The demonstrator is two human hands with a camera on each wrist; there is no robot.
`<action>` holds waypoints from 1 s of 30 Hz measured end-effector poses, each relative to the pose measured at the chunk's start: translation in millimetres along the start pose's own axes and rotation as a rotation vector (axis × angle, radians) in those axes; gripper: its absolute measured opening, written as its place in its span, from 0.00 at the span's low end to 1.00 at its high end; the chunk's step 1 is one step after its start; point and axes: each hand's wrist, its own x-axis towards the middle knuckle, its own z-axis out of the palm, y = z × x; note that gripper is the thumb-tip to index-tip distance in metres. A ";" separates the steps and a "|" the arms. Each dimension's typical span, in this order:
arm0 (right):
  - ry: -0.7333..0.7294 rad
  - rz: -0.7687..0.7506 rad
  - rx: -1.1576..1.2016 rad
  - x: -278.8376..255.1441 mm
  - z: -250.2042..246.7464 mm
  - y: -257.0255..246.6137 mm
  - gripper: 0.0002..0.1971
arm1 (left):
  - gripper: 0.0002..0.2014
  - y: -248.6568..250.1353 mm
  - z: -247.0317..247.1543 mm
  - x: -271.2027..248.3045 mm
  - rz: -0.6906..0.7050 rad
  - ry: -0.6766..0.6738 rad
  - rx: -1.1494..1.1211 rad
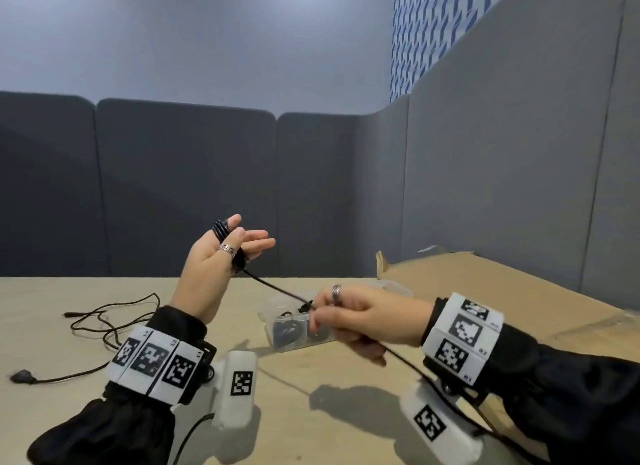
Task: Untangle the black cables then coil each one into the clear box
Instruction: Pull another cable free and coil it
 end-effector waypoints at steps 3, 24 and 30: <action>0.048 -0.019 -0.066 -10.0 -17.6 -7.3 0.11 | 0.15 -4.1 0.9 -1.9 0.002 -0.083 0.207; -0.077 0.197 -0.643 -13.2 -6.0 -10.9 0.10 | 0.16 18.4 -2.9 -1.3 -0.159 -0.013 -0.644; -0.092 -0.062 -0.415 -12.0 8.5 -41.8 0.11 | 0.24 1.2 10.9 -9.6 -0.123 -0.258 -0.039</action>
